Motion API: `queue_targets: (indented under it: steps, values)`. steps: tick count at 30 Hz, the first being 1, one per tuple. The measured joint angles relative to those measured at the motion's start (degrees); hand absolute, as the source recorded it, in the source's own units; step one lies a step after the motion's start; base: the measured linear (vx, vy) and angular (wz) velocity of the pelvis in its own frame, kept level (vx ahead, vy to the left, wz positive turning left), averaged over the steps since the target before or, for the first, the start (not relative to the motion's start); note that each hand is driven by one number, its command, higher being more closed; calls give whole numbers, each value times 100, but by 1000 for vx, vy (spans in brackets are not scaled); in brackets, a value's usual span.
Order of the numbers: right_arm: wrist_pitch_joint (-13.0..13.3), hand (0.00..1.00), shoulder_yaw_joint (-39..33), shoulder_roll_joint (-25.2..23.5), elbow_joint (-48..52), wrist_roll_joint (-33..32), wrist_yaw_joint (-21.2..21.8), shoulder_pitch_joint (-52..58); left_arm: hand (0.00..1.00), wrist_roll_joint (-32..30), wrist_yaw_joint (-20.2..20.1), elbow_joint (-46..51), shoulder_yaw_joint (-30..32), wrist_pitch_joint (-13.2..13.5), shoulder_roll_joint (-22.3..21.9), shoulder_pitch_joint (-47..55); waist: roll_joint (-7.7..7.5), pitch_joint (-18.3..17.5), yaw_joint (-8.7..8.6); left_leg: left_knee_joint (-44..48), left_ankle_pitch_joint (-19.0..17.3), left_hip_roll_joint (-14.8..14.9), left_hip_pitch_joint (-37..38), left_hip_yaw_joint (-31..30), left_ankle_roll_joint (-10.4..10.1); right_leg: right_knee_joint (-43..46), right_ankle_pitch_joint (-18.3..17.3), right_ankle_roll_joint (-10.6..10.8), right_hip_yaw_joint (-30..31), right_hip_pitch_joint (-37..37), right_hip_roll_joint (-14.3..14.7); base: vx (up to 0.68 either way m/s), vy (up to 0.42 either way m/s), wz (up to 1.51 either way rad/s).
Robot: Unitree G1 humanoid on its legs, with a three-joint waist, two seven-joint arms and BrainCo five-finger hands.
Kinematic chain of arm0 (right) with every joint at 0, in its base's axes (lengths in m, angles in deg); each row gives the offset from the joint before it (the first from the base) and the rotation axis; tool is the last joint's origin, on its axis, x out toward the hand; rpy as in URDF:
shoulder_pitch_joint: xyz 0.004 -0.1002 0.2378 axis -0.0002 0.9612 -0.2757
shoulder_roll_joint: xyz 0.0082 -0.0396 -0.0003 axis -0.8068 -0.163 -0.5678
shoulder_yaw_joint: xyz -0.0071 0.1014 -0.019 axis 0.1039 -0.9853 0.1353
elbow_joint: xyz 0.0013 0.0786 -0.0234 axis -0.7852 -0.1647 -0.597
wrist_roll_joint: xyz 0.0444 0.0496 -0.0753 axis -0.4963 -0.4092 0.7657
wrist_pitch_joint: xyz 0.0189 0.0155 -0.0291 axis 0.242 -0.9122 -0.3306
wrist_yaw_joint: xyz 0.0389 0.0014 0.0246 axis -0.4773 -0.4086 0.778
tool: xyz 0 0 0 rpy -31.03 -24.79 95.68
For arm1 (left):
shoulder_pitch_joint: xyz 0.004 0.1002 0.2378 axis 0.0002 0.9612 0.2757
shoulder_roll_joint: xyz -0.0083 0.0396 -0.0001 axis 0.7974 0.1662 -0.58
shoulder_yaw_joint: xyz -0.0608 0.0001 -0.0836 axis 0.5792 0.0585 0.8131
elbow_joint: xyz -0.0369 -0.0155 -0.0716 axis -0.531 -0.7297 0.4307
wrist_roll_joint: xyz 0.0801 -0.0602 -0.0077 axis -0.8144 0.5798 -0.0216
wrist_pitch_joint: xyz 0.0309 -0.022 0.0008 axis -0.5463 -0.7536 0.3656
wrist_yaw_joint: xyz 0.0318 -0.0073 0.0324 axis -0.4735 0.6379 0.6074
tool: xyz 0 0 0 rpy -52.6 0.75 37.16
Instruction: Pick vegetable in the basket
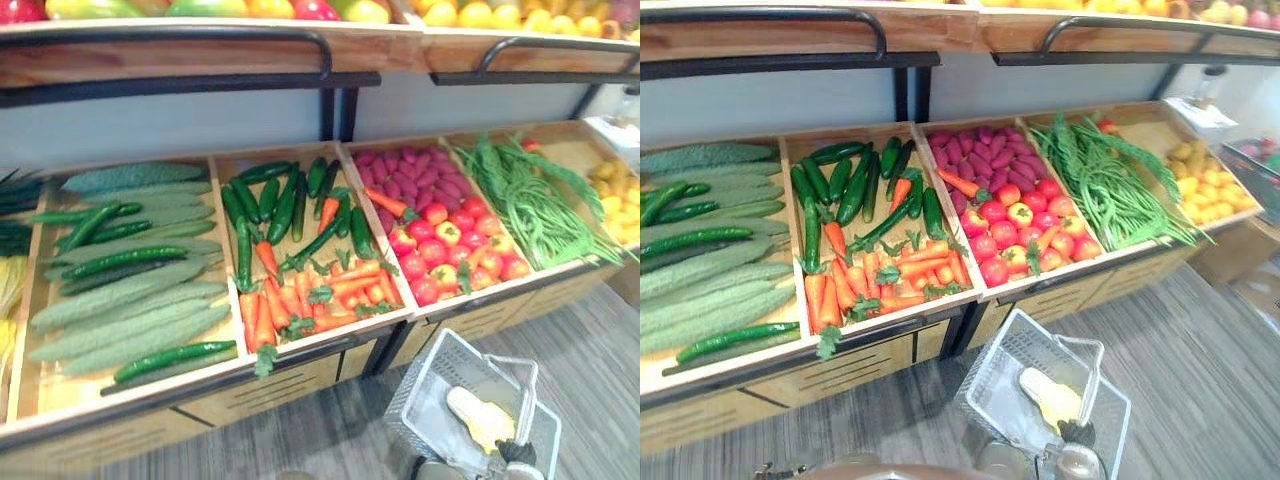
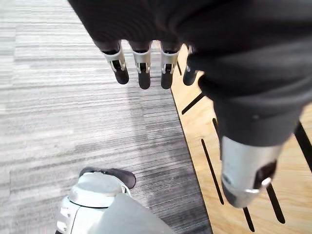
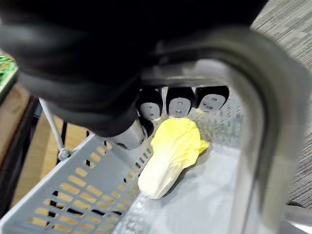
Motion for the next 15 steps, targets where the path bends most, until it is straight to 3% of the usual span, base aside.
queue_targets:
  steps: [1,2,3,4,7,9,10,11,15]
  values:
    - [-113,100,-137,-18,-1,-36,-42,9,0,0,-5,-65,47,19,-76,12,67,-23,24,-65,78,332,-36,59,-209,-148,-296,-51,-36,130,240,109,-514,94]
    - [-153,100,-141,-18,12,-56,-74,-10,0,3,-12,-92,66,15,-124,31,97,-24,28,-54,175,455,-32,95,-360,-229,-495,-22,-79,185,322,119,-435,51]
    - [-283,100,-143,64,16,-120,-88,-59,0,5,-27,-213,191,-2,-345,41,371,6,20,-105,345,798,-25,56,-654,-337,-614,-38,-300,304,601,68,-376,43]
    - [-345,100,-229,81,31,-200,-100,-16,0,3,-25,-226,305,8,-517,121,460,-42,-9,-230,541,922,-4,104,-647,-376,-684,-143,-474,386,717,55,-340,50]
    - [-608,100,-399,130,7,-232,-200,125,0,51,27,-239,445,32,-643,207,449,-89,29,-333,978,972,99,494,-604,-274,-905,-259,-683,579,755,21,-192,54]
    - [-650,100,-325,194,0,-223,-199,164,0,50,54,-241,464,35,-634,331,407,-147,14,-125,1027,964,-38,618,-536,-306,-955,-257,-735,595,744,-1,-111,10]
    - [-665,100,-303,221,-1,-224,-204,166,0,46,69,-242,458,59,-633,340,469,-184,10,-37,1051,945,-105,707,-501,-324,-973,-287,-766,600,730,-33,-73,39]
    - [-683,100,-318,252,-15,-232,-243,234,0,41,134,-234,386,202,-607,308,429,-213,-33,108,1174,866,-359,1000,-330,-408,-961,-271,-934,608,622,-30,-22,43]
    - [-672,100,-598,309,-117,-240,-403,341,0,-11,238,-153,163,357,-578,203,484,-247,-145,-84,1500,648,-512,1534,-84,-444,-928,-222,-1251,622,442,-44,21,57]
